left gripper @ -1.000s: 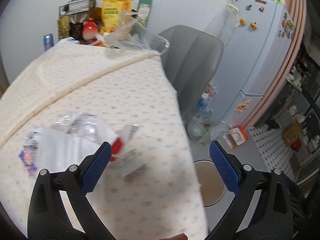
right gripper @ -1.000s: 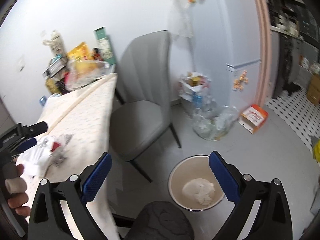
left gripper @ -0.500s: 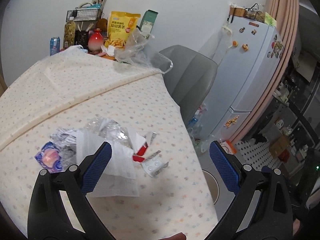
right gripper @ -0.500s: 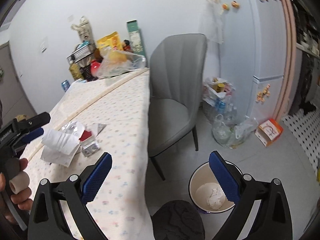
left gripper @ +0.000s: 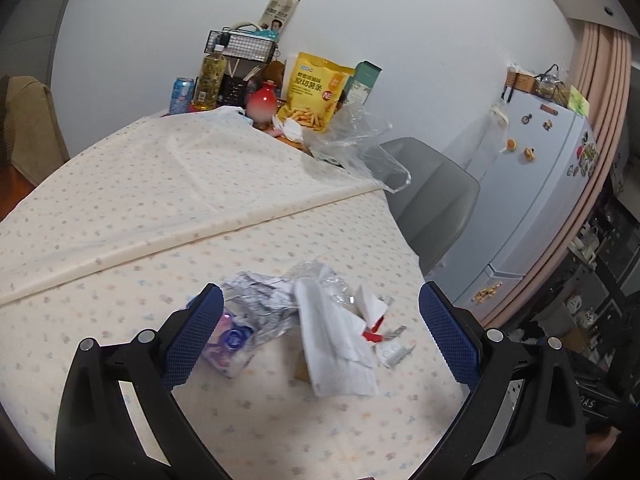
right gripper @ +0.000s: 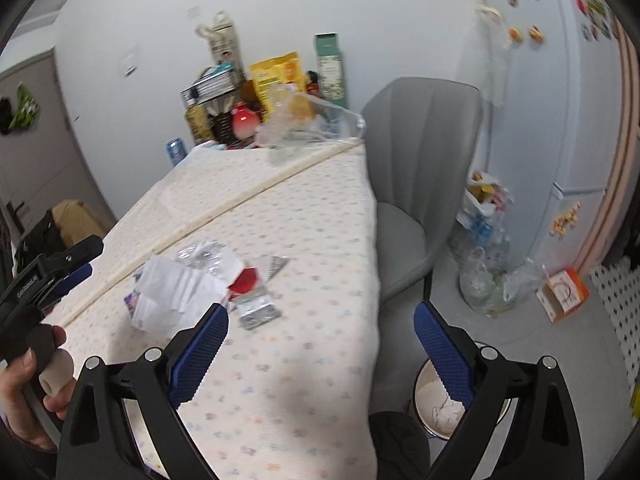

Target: Collect trash

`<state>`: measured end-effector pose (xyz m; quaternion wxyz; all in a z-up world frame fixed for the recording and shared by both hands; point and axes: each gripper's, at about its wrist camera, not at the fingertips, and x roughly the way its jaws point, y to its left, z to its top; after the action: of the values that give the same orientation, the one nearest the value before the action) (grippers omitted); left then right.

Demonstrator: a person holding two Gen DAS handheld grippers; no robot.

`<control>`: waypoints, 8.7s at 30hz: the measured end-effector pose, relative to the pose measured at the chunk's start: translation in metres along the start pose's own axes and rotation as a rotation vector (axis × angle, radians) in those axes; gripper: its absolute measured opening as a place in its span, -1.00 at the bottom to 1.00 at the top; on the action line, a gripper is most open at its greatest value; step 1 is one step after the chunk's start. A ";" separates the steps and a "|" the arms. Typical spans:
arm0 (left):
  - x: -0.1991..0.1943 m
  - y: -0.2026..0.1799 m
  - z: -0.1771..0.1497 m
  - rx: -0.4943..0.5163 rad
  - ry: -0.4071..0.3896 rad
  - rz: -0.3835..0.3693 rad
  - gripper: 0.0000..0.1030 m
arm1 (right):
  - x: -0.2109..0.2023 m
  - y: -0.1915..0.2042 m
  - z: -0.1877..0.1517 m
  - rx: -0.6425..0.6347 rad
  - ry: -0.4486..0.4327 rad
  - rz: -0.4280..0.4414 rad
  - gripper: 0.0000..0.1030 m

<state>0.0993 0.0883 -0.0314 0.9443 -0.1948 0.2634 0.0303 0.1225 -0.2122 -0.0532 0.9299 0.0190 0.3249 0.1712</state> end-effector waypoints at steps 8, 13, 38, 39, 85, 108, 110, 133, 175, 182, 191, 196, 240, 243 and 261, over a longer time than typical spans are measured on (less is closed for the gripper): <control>-0.004 0.034 -0.003 -0.046 0.004 -0.009 0.88 | 0.014 0.029 -0.006 -0.064 0.061 0.011 0.74; -0.002 0.047 -0.008 -0.058 0.024 -0.017 0.88 | 0.020 0.038 -0.006 -0.066 0.070 0.013 0.72; 0.041 0.108 -0.033 -0.146 0.200 0.020 0.16 | 0.100 0.113 -0.029 -0.103 0.215 0.238 0.43; 0.041 0.109 -0.034 -0.144 0.206 0.026 0.16 | 0.105 0.113 -0.030 -0.093 0.228 0.248 0.25; 0.049 0.070 -0.039 0.046 0.269 0.264 -0.73 | 0.034 0.035 -0.012 0.056 0.062 0.345 -0.95; 0.004 -0.028 -0.005 0.142 0.121 0.035 -0.76 | 0.002 -0.029 -0.015 0.140 -0.001 0.272 -0.95; 0.010 -0.043 -0.006 0.162 0.127 0.011 -0.76 | 0.000 -0.041 -0.017 0.154 -0.001 0.248 -0.95; 0.096 -0.188 -0.052 0.367 0.298 -0.159 -0.76 | 0.001 -0.170 -0.055 0.350 0.022 0.076 -0.94; 0.198 -0.360 -0.171 0.645 0.606 -0.283 -0.73 | -0.011 -0.348 -0.157 0.745 0.027 -0.150 0.16; 0.205 -0.367 -0.173 0.609 0.578 -0.301 0.60 | -0.022 -0.360 -0.166 0.774 0.011 -0.163 0.16; 0.182 -0.341 -0.144 0.552 0.511 -0.263 0.82 | -0.024 -0.341 -0.153 0.729 -0.001 -0.141 0.31; 0.163 -0.316 -0.123 0.508 0.466 -0.250 0.86 | -0.023 -0.317 -0.137 0.681 -0.010 -0.120 0.55; 0.036 -0.063 -0.018 0.092 0.169 -0.138 0.88 | -0.013 -0.082 -0.036 0.284 -0.014 -0.069 0.85; 0.033 -0.051 -0.017 0.077 0.170 -0.125 0.88 | -0.010 -0.075 -0.033 0.269 -0.010 -0.065 0.85; 0.063 -0.002 -0.030 0.032 0.253 -0.076 0.64 | 0.017 -0.054 -0.032 0.222 0.039 -0.030 0.85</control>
<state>0.1393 0.0727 -0.0862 0.9070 -0.1917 0.3734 -0.0348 0.1320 -0.2599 -0.0965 0.9180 0.1138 0.3602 0.1207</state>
